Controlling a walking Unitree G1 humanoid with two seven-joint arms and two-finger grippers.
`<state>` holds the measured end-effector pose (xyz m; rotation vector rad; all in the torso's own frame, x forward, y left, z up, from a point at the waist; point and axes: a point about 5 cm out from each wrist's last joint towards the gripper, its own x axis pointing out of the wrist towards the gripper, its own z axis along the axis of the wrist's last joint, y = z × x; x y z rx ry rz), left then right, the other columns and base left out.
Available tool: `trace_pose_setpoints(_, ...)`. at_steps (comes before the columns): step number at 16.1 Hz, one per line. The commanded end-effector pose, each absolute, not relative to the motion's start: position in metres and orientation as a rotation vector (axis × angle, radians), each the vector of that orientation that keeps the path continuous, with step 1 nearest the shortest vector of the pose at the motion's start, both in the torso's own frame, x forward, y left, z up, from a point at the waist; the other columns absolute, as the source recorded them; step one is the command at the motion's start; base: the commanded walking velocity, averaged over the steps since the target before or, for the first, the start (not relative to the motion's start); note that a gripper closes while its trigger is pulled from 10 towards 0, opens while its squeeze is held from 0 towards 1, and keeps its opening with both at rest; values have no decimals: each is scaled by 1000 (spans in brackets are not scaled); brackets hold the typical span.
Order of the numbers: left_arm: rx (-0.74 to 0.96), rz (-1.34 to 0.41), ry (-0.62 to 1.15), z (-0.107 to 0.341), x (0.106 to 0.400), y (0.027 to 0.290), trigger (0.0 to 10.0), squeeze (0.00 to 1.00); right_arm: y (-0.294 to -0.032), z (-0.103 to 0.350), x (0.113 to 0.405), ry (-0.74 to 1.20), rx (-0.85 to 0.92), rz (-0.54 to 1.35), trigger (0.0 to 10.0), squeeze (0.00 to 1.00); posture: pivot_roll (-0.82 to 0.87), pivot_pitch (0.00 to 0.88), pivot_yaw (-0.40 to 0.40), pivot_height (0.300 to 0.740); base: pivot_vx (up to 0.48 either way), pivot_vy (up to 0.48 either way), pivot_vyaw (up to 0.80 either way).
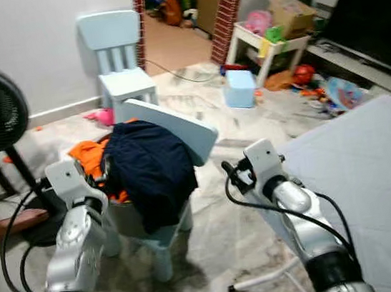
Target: Hang hanger
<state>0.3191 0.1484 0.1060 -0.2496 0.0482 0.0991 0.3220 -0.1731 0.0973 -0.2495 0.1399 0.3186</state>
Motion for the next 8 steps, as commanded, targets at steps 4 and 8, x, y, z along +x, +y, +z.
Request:
trace_pose_setpoints(4,-174,45,12,119,339,157,10000,0,-170,104,341,64,-201,228,10000,0,10,0,-69,740,0,0,0)
trace_pose_setpoints(8,-110,-5,4,125,351,158,10000,0,-166,106,348,20,-172,173,10000,0,-9,0,21,740,0,0,0)
